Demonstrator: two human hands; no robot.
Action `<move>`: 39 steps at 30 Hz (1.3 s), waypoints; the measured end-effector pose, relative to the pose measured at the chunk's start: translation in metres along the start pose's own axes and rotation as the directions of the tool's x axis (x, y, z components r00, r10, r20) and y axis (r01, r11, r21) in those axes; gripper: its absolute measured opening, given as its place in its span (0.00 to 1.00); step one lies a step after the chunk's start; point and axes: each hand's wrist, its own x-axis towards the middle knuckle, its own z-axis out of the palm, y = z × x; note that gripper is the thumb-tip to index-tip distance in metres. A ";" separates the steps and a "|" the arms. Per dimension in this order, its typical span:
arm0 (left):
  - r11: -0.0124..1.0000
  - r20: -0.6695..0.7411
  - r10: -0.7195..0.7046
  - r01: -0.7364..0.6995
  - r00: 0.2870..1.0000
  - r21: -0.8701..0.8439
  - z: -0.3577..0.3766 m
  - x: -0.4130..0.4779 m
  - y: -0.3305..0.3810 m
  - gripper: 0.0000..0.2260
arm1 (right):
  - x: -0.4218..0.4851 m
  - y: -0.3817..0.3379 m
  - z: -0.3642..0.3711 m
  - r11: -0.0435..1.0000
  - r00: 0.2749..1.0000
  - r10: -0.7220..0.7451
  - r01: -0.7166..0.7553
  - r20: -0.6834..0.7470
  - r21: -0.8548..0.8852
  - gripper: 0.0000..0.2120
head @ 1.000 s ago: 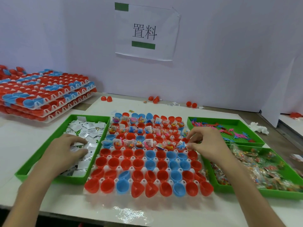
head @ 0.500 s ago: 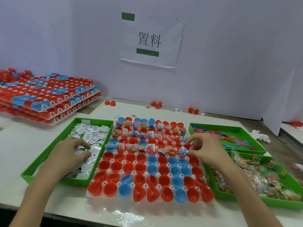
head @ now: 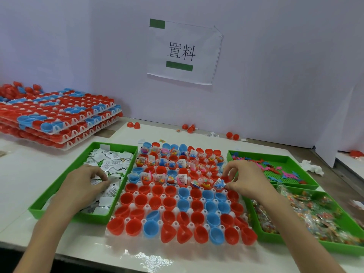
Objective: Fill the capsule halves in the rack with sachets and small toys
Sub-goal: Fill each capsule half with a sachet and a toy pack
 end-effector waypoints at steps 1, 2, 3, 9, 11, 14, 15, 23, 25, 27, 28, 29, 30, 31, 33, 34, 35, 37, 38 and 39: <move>1.000 0.001 -0.001 0.001 1.000 0.000 0.000 0.000 0.000 0.06 | 0.001 0.000 0.001 1.000 1.000 -0.005 0.005 0.003 0.000 0.15; 1.000 0.000 -0.001 0.001 1.000 0.000 0.000 0.000 0.000 0.06 | 0.001 -0.001 0.002 1.000 1.000 -0.008 0.008 0.008 -0.004 0.16; 1.000 0.000 -0.001 0.001 1.000 -0.001 0.000 0.000 0.001 0.06 | 0.002 -0.002 0.003 1.000 1.000 -0.007 0.007 0.013 -0.010 0.16; 1.000 0.013 -0.008 0.009 1.000 -0.019 -0.002 -0.001 0.002 0.08 | 0.003 -0.009 0.004 1.000 1.000 0.014 -0.014 -0.002 -0.016 0.16; 1.000 0.013 -0.007 0.007 1.000 -0.019 -0.002 -0.001 0.002 0.08 | 0.002 -0.008 0.003 1.000 1.000 0.007 -0.007 -0.004 -0.014 0.17; 1.000 0.015 -0.007 0.007 1.000 -0.010 -0.002 -0.001 0.002 0.09 | 0.003 -0.006 0.001 1.000 1.000 0.009 -0.009 0.009 0.021 0.17; 1.000 0.015 -0.008 0.008 1.000 -0.010 -0.002 -0.001 0.001 0.08 | 0.003 -0.005 0.001 0.999 1.000 0.009 -0.009 0.014 0.041 0.18; 1.000 -0.003 -0.008 0.008 1.000 -0.012 0.000 0.001 -0.003 0.06 | -0.005 0.014 -0.004 0.970 0.999 -0.040 0.031 0.036 0.243 0.10; 1.000 -0.010 -0.002 0.002 1.000 -0.012 0.001 0.002 -0.004 0.06 | -0.008 0.019 -0.001 0.955 0.999 -0.047 0.048 -0.010 0.291 0.10; 1.000 -0.015 -0.003 0.003 1.000 -0.007 0.001 0.003 -0.005 0.06 | -0.011 0.022 0.002 0.937 0.997 -0.058 0.073 -0.055 0.342 0.10; 1.000 -0.018 -0.008 0.008 1.000 -0.005 0.001 0.003 -0.005 0.06 | -0.012 0.022 0.003 0.927 0.995 -0.064 0.087 -0.072 0.366 0.10; 1.000 -0.021 -0.013 0.013 1.000 -0.007 0.002 0.003 -0.006 0.06 | -0.012 0.022 0.003 0.916 0.994 -0.066 0.093 -0.083 0.390 0.10; 1.000 -0.025 -0.018 0.018 1.000 -0.009 0.002 0.004 -0.006 0.07 | -0.011 0.023 0.003 0.906 0.994 -0.066 0.097 -0.089 0.412 0.10; 1.000 -0.028 -0.024 0.024 0.999 -0.013 0.002 0.004 -0.007 0.07 | -0.011 0.024 0.002 0.899 0.994 -0.065 0.096 -0.085 0.427 0.09; 0.999 -0.029 -0.034 0.033 0.999 -0.026 0.002 0.004 -0.006 0.07 | -0.009 0.026 -0.002 0.897 0.995 -0.073 0.093 -0.063 0.432 0.08; 0.999 -0.029 -0.035 0.034 0.999 -0.035 0.002 0.004 -0.006 0.07 | -0.008 0.029 -0.002 0.901 0.995 -0.076 0.094 -0.060 0.425 0.06; 0.998 -0.029 -0.034 0.033 0.999 -0.044 0.002 0.003 -0.005 0.07 | -0.006 0.030 -0.003 0.904 0.995 -0.067 0.093 -0.075 0.417 0.05; 0.998 -0.026 -0.030 0.029 0.999 -0.049 0.002 0.002 -0.005 0.08 | -0.002 0.036 -0.004 0.905 0.986 -0.006 0.075 -0.164 0.418 0.06; 0.998 -0.024 -0.029 0.028 0.999 -0.047 0.002 0.002 -0.004 0.08 | 0.001 0.041 -0.005 0.911 0.973 0.040 0.058 -0.227 0.409 0.08; 0.999 -0.024 -0.027 0.026 0.999 -0.044 0.002 0.002 -0.004 0.08 | 0.003 0.046 -0.007 0.918 0.955 0.092 0.029 -0.283 0.396 0.09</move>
